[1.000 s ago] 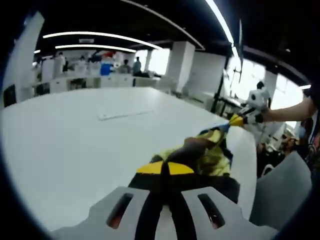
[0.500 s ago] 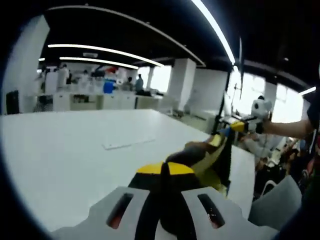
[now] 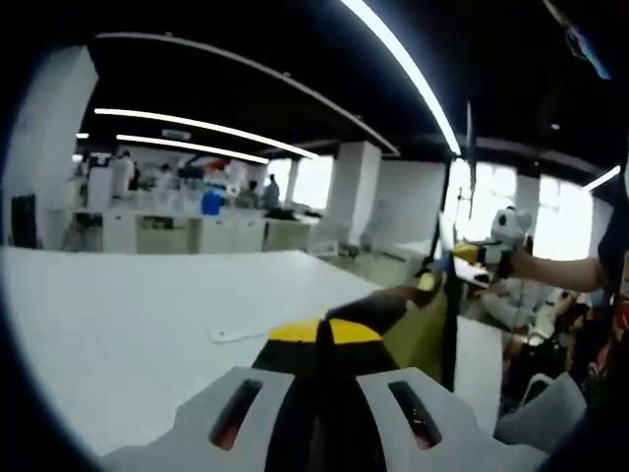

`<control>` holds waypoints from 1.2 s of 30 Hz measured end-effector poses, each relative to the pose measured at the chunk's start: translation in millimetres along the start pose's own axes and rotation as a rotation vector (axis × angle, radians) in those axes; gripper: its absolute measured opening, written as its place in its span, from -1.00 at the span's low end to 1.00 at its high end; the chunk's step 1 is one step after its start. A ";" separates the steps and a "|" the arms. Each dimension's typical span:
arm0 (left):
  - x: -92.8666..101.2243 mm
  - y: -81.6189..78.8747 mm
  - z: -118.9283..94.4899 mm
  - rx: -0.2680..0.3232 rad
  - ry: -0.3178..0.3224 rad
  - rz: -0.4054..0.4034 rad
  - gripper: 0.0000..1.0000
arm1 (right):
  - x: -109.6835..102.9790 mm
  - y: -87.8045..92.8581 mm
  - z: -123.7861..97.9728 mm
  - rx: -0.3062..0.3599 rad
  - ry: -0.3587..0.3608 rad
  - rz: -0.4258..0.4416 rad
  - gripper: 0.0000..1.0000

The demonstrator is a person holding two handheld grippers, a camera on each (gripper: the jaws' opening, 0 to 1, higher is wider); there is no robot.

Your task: Fold the garment on the visible template until the final outline fits inside the template.

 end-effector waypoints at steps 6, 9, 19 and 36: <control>-15.9 -1.4 18.0 -0.018 -0.001 -0.012 -1.00 | 17.5 4.2 19.1 -0.019 -0.005 -0.013 -1.00; -28.4 3.1 27.6 -0.034 -0.008 -0.028 -1.00 | 30.3 12.3 33.5 -0.031 -0.003 -0.006 -1.00; -90.3 59.4 77.3 -0.175 -0.102 -0.075 -1.00 | 64.0 90.5 95.8 -0.185 -0.011 0.057 -1.00; -157.0 155.5 135.5 -0.321 -0.259 -0.146 -1.00 | 93.9 216.5 175.2 -0.358 0.033 0.232 -1.00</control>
Point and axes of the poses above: the point that each gripper's makers call its tool centre point, and the gripper's own axes: z roughly forward along the fingers, x roughly to its right, y roughly out of its underside, the point moved 5 cm from there along -z, roughly backward along the fingers, and after that the axes turned 6 degrees about -z, right-handed, at the moved point
